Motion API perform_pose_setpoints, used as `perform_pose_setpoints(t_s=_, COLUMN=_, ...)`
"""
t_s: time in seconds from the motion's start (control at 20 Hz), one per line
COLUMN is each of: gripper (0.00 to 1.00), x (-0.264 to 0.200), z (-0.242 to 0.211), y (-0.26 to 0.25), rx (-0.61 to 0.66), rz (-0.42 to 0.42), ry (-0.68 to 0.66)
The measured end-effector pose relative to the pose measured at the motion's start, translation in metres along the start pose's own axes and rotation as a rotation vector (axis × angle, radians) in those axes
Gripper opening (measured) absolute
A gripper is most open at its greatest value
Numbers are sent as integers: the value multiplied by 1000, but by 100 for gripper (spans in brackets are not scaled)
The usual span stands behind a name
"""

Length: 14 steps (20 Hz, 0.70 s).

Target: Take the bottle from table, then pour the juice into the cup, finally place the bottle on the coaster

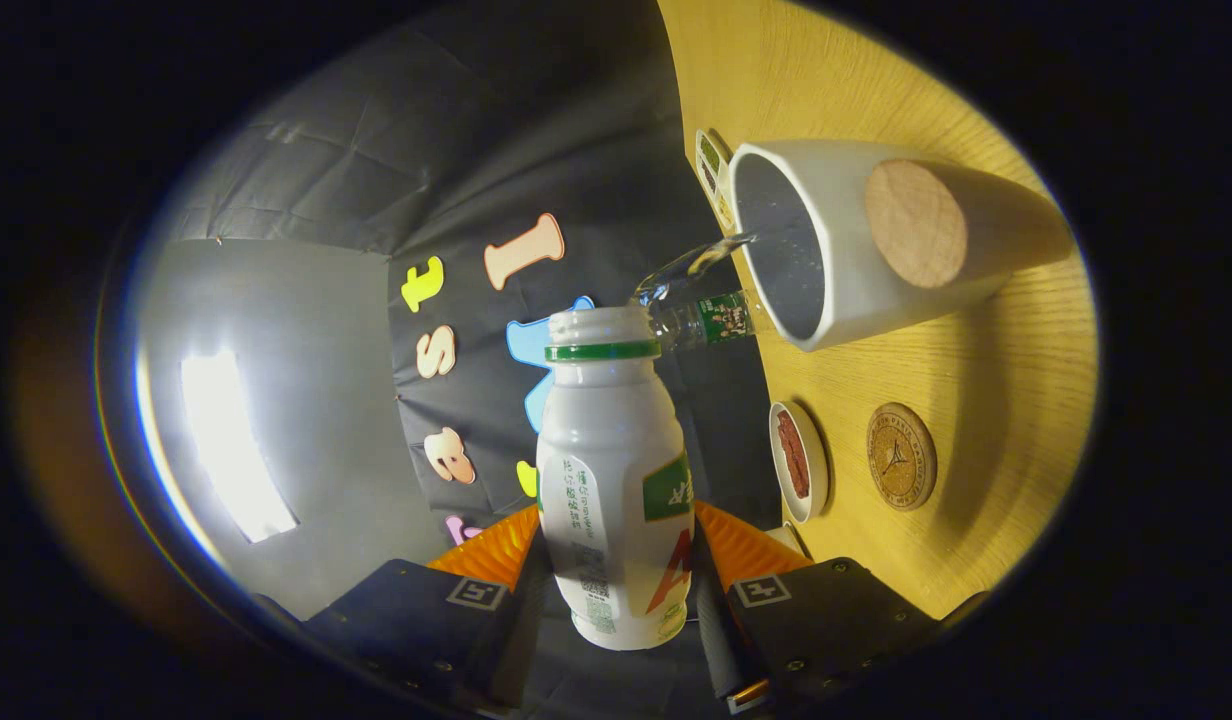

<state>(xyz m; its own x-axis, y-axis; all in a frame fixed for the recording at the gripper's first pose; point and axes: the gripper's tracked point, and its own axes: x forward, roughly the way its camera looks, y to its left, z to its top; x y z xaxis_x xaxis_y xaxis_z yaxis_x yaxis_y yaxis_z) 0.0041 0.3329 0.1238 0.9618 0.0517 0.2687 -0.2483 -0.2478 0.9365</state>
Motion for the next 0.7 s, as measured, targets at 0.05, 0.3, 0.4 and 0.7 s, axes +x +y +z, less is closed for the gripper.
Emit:
perform_pose_setpoints(t_s=0.05, gripper=67, x=1, z=0, y=0, rx=3, rz=2, ry=0)
perform_pose_setpoints(t_s=0.3, gripper=67, x=0, z=-4, y=1, rx=14, rz=4, ry=3)
perform_pose_setpoints(t_s=0.4, gripper=67, x=-1, z=-4, y=2, rx=19, rz=6, ry=3)
perform_pose_setpoints(t_s=0.7, gripper=67, x=-1, z=-6, y=4, rx=30, rz=10, ry=5)
